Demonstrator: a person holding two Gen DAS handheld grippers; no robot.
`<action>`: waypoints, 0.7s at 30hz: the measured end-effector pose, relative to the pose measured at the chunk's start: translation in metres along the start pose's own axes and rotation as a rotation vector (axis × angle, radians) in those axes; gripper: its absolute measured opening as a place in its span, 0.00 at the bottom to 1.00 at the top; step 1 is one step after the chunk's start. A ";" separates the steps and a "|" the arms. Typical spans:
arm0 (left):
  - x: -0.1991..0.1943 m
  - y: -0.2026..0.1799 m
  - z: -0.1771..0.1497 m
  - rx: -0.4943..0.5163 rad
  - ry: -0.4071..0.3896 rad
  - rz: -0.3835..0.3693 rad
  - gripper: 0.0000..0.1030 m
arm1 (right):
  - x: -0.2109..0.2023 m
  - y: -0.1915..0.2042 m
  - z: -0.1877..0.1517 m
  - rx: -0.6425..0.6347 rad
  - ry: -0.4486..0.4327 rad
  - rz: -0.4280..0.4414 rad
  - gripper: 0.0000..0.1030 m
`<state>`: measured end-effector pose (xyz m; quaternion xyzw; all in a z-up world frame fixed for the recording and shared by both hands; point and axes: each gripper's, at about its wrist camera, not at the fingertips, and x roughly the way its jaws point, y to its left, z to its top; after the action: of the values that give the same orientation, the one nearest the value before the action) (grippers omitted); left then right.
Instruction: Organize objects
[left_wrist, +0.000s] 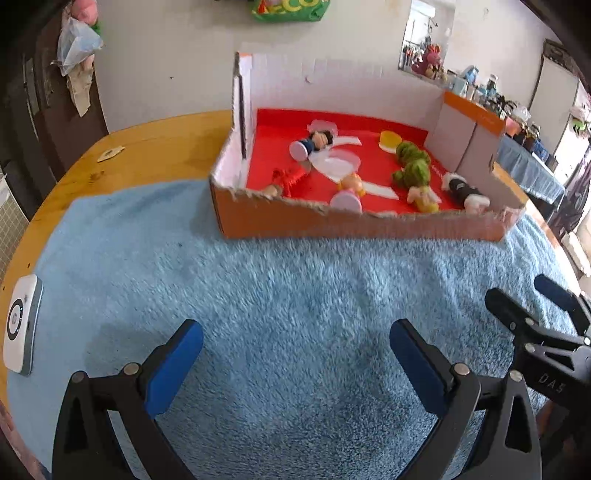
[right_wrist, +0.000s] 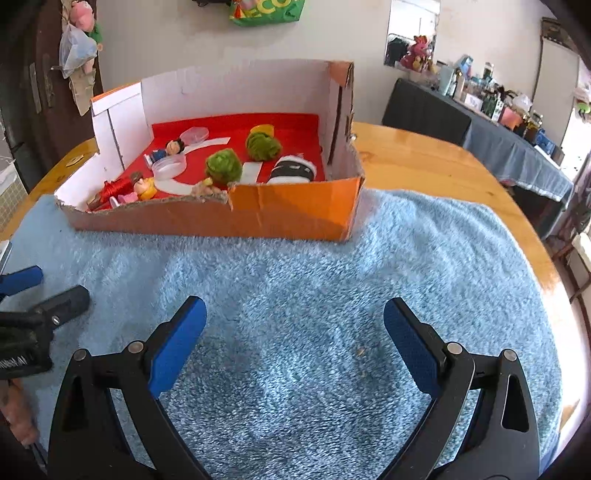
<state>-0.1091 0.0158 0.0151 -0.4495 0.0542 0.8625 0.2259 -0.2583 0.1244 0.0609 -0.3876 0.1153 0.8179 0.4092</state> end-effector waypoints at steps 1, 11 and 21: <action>0.000 -0.001 -0.001 0.003 0.002 0.007 1.00 | 0.000 0.000 0.000 0.001 0.002 -0.002 0.95; 0.005 -0.001 -0.002 0.002 -0.003 0.054 1.00 | 0.012 -0.007 -0.002 0.041 0.065 0.007 1.00; 0.009 -0.002 0.001 -0.028 -0.014 0.079 1.00 | 0.011 -0.008 -0.003 0.041 0.064 0.009 1.00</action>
<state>-0.1130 0.0206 0.0087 -0.4441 0.0584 0.8745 0.1859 -0.2549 0.1342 0.0513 -0.4046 0.1467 0.8044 0.4096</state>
